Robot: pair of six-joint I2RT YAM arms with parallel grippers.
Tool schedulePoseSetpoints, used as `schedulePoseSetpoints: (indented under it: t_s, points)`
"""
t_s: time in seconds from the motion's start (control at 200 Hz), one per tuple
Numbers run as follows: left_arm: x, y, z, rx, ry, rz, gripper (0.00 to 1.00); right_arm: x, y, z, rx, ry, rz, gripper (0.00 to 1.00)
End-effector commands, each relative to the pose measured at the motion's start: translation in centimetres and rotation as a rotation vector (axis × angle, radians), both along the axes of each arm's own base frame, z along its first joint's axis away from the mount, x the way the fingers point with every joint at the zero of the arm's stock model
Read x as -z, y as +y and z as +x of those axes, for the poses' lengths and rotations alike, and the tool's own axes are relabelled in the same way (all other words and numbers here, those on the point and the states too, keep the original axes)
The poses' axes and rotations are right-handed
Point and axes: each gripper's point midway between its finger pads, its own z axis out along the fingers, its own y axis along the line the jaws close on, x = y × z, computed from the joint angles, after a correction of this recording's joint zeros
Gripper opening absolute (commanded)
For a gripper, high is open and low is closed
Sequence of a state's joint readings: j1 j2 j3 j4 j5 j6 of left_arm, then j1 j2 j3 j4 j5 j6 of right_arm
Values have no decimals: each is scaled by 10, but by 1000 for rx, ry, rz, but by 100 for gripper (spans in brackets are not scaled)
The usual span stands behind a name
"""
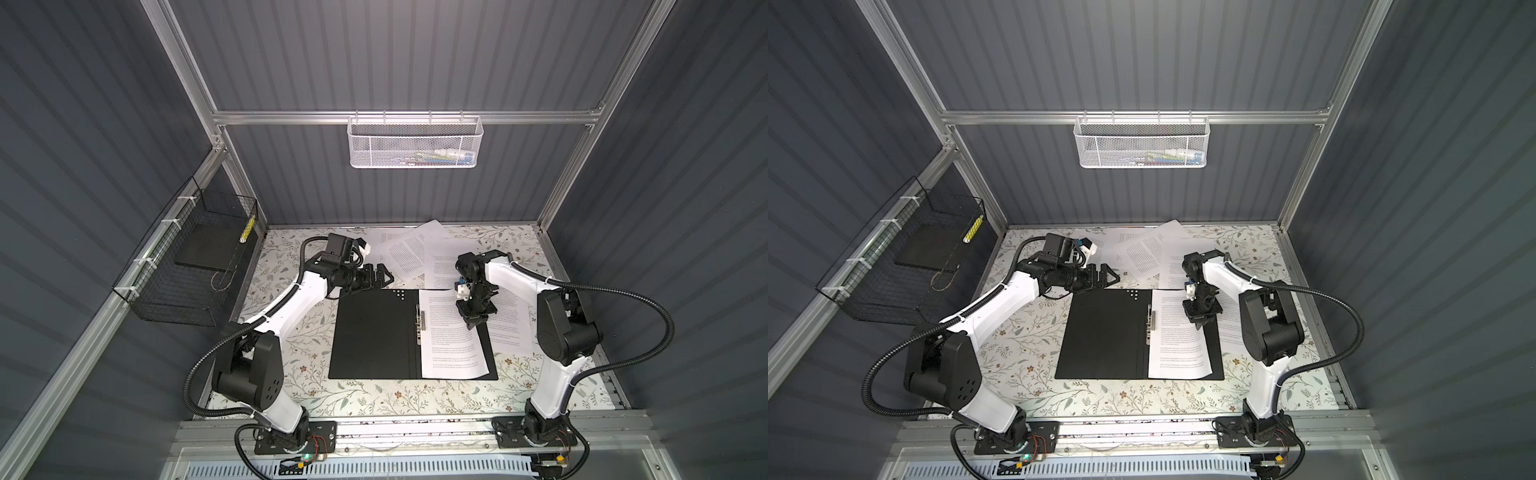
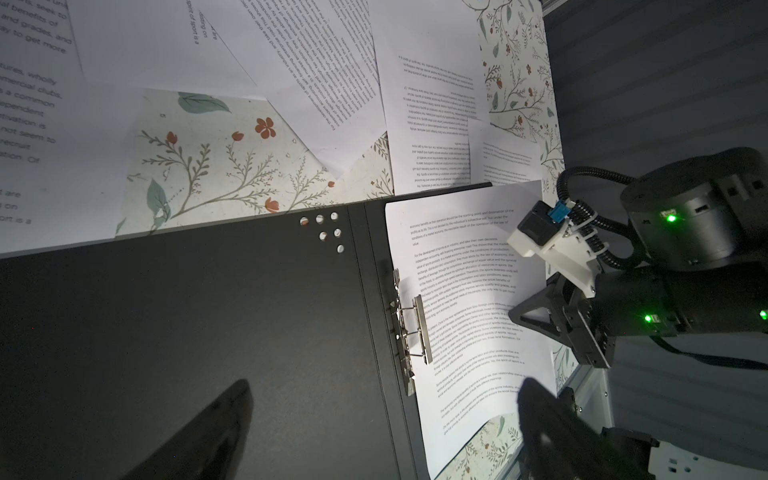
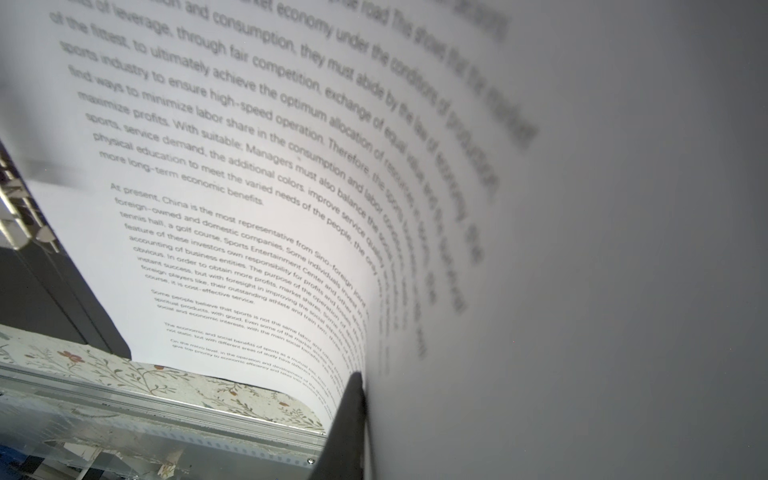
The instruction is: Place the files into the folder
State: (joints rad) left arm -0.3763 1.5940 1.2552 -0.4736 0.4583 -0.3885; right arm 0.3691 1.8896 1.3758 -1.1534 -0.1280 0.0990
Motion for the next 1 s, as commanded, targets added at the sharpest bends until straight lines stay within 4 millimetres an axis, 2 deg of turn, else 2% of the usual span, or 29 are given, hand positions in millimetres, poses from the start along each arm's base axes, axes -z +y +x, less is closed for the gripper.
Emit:
schedulePoseSetpoints:
  t_s: [0.0, 0.5, 0.745, 0.825, 0.945, 0.975, 0.985, 0.99, 0.995]
  points:
    - [5, 0, -2, 2, 27, -15, 100, 0, 3, 1, 4, 14, -1, 13]
    - [4, 0, -2, 2, 27, -14, 100, 0, 1, 4, 20, 3, -5, 20]
    - [5, 0, -2, 1, 28, -15, 100, -1, -1, 4, 31, -4, -12, 31]
    - [5, 0, -2, 1, 30, -14, 100, -2, -2, 6, 36, -17, -11, 38]
    - [5, 0, -2, 1, 29, -15, 100, -4, -2, 7, 40, -24, -14, 58]
    - [5, 0, -2, 1, 29, -16, 100, -4, -3, 7, 41, -24, -17, 70]
    - [4, 0, -2, 2, 28, -16, 100, -4, -3, 7, 41, -23, -15, 79]
    - [4, 0, -2, 2, 28, -16, 100, -4, -3, 7, 41, -23, -15, 89]
    - [4, 0, -2, 2, 27, -17, 100, -4, -3, 7, 41, -23, -15, 94]
